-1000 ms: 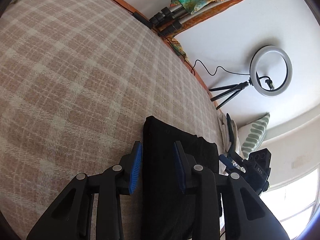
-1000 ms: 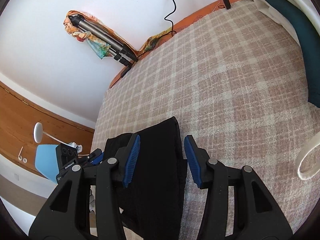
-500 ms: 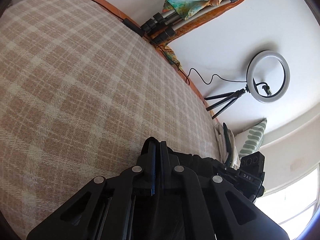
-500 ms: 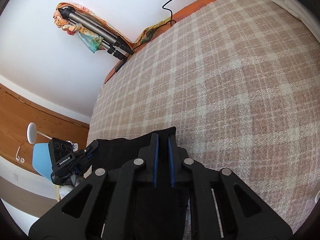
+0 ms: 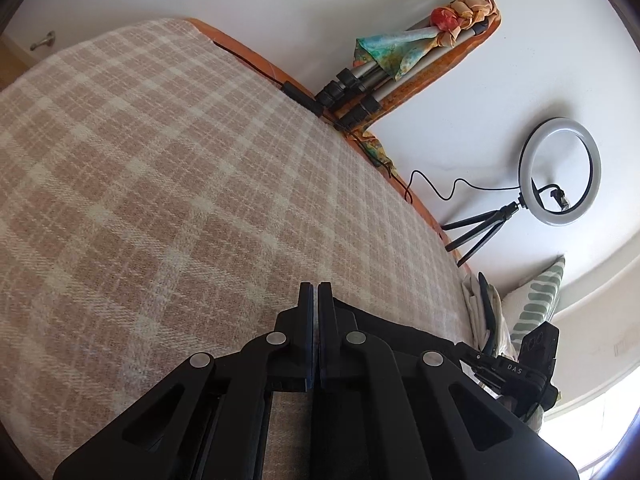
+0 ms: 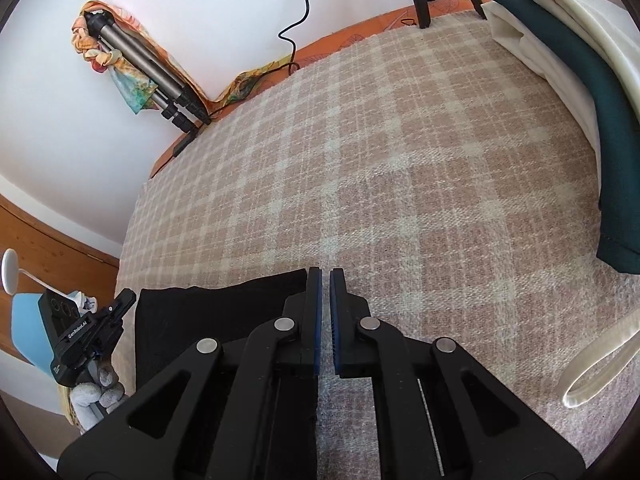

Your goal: Fold small clothes

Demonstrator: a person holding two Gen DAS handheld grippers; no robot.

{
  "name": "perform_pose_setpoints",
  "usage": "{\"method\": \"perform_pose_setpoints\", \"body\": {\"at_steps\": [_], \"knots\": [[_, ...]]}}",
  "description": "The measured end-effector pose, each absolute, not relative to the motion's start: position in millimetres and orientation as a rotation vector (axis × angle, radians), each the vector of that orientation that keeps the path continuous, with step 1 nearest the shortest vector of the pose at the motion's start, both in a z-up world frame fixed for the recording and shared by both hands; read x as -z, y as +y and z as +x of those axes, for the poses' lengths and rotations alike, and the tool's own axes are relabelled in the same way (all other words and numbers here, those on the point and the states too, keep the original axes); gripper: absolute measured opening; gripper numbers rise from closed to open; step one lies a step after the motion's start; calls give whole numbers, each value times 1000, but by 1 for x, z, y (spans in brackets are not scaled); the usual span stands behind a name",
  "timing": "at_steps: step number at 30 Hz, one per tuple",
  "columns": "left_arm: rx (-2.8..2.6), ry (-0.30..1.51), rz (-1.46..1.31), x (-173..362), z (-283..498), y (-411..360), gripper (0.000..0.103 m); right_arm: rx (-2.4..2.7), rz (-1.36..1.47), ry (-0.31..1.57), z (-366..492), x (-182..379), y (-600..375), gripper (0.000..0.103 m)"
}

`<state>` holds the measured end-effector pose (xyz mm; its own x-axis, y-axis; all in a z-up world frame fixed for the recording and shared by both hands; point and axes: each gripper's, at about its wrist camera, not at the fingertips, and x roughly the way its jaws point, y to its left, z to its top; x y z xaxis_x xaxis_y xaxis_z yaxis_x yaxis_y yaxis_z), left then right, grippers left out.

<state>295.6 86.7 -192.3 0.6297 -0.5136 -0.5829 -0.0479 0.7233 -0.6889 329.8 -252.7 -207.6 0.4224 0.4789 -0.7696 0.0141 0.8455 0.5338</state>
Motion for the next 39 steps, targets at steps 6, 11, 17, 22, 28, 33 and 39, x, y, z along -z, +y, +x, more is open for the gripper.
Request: {"method": "perform_pose_setpoints", "body": {"at_steps": [6,11,17,22,28,33,39], "knots": [[312,891,-698,179,273,94,22,-330,565,1067,305,194,-279,11],[336,900,-666,168,247,93,27,-364,537,1038,274,177,-286,39],[344,926,-675,168,213,90,52,-399,491,1030,239,158,-285,45],[351,950,-672,172,182,85,52,-433,495,1065,206,157,-282,45],[332,988,-680,181,163,81,52,-468,474,1117,162,171,-279,45],[324,1002,-671,184,155,78,52,-484,481,1126,148,180,-276,45],[335,1040,-738,195,160,79,56,-491,551,1123,159,187,-280,55]]}}
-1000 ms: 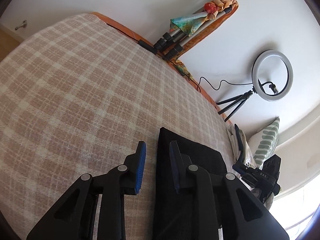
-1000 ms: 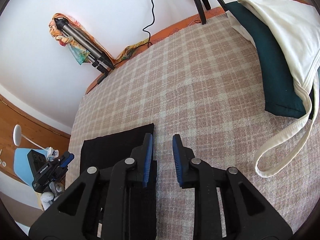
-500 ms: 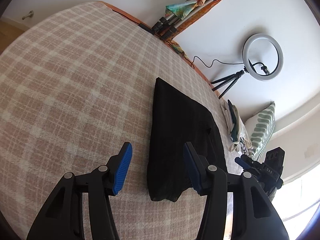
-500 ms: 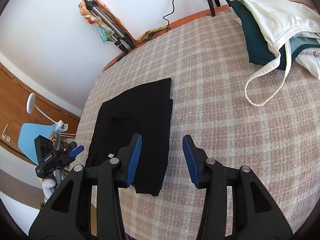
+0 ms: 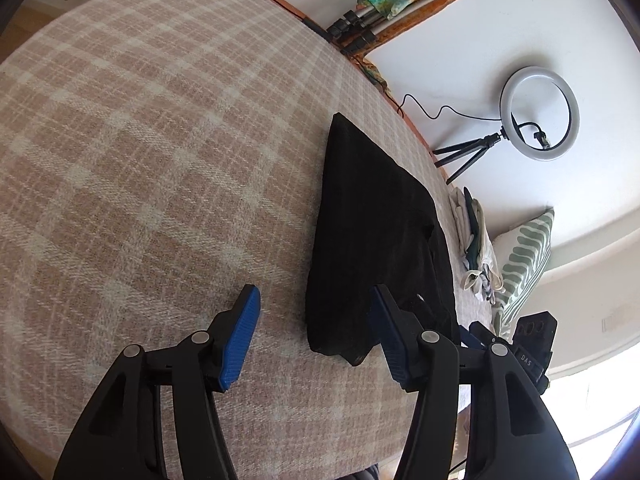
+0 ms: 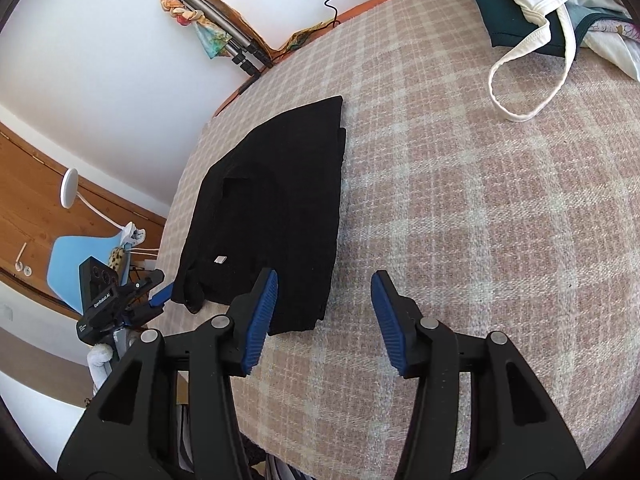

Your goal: Fold small clothes

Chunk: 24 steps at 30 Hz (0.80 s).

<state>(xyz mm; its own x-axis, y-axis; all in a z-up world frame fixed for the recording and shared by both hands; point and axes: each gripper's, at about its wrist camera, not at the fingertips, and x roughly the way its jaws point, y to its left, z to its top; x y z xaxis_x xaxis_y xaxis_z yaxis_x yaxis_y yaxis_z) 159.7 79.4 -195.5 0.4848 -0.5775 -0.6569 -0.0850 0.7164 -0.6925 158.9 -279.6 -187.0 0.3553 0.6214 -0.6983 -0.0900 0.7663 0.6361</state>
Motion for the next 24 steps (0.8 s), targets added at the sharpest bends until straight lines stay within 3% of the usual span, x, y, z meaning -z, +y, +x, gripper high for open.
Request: {"method": "perform_pose_setpoints", "body": {"at_steps": [24], "knots": [[516,1035,-867,210,305,81,57,-558,855,1172,173,219,-258,56]]}}
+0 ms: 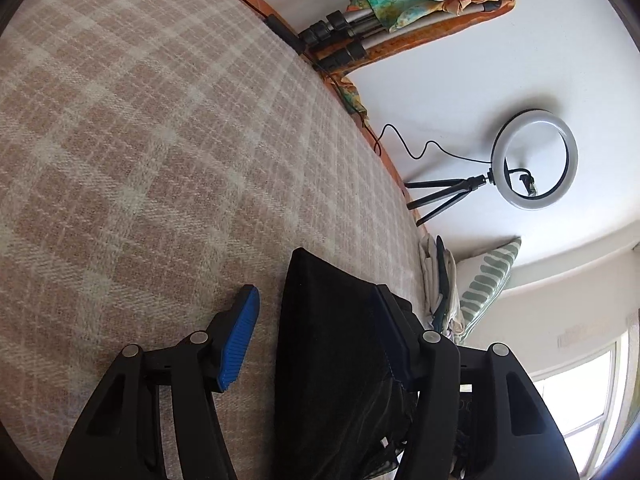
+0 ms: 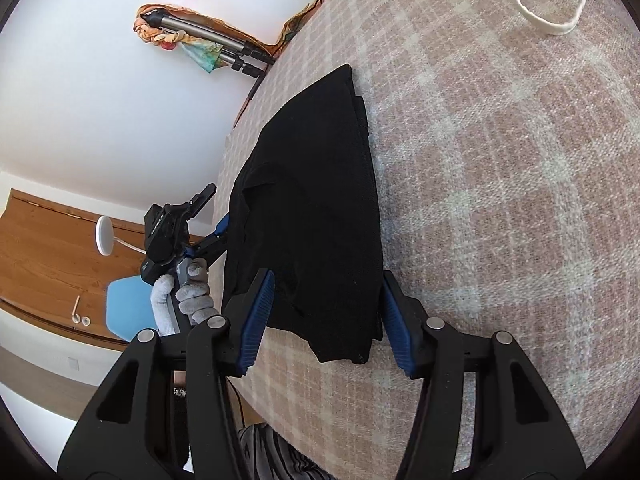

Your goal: Fold small clothes

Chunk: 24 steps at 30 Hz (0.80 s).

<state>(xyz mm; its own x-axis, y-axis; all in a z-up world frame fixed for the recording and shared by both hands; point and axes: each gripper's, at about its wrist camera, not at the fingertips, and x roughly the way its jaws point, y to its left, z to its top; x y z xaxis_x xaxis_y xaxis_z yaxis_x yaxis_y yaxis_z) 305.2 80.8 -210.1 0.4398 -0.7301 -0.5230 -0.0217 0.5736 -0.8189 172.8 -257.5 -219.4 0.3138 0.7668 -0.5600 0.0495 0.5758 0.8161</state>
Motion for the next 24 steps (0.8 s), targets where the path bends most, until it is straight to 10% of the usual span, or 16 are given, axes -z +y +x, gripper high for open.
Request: {"method": "perform_pose_setpoints", "body": {"at_steps": [12,17,24], "knots": [[570,1048,-712,203,322,41,52,-539,870,1183,187,220,-241,46],[533,1067,-592,203,322,31,2,-495,811,1219,191,221,-234,17],[516,969,-443,176,308,20,3,-413,551,1215,189,195,-215,9]]}}
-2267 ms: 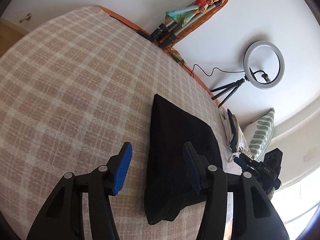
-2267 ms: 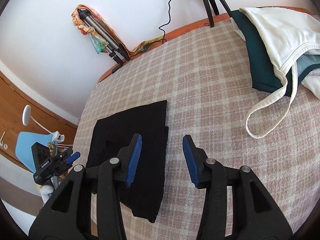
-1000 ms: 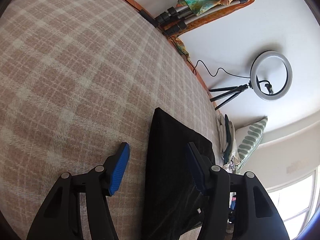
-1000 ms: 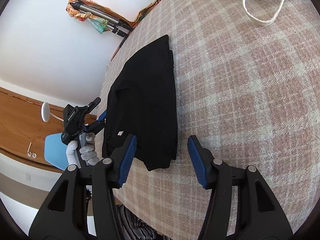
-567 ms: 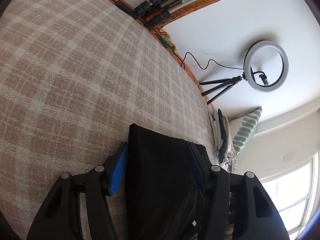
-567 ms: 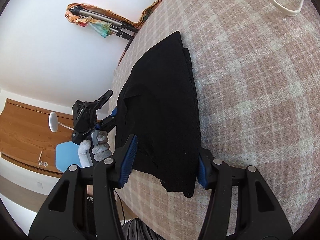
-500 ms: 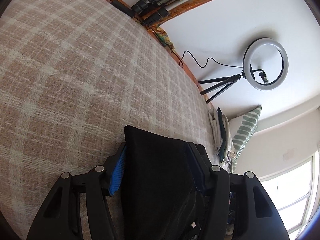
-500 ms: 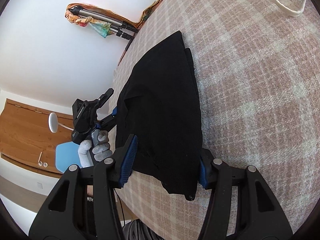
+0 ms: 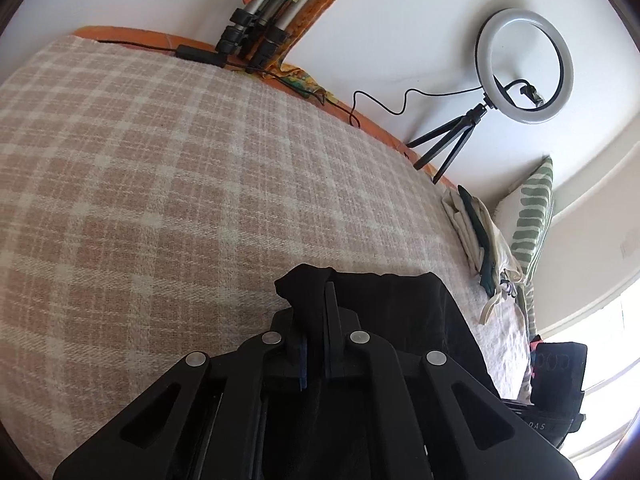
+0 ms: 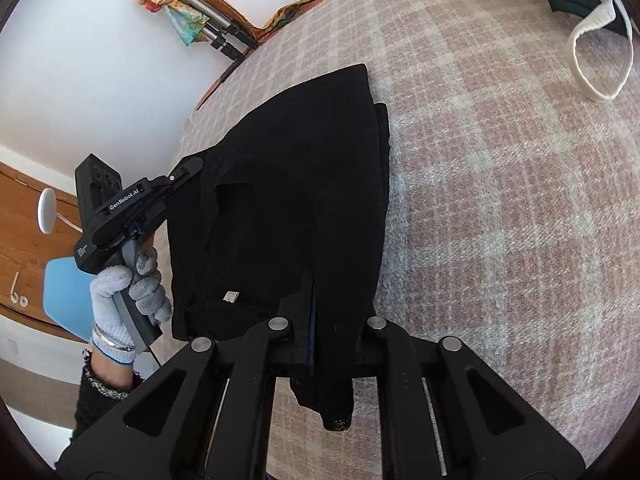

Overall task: Fold small clothes
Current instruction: 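Lift the folded shirt and carry it onto the clothes pile with both tools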

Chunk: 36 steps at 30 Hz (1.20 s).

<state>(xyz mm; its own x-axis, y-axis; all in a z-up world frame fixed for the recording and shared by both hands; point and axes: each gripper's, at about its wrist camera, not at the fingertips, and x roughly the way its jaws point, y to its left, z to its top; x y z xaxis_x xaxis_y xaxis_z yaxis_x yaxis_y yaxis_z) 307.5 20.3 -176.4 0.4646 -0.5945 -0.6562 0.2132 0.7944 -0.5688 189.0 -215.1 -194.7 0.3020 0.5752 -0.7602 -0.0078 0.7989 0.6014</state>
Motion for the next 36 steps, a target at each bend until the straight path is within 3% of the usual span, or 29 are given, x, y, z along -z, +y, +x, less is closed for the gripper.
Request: {"method": "perform_pose_setpoints", "body": {"at_steps": [17,36], "knots": [[627,824,-357,99,299,-33,3,-348,281,1046,177,105,-242,8],[871,767,-257,41,340,-258,3,-63,186,905,187,32,-435,8]]}}
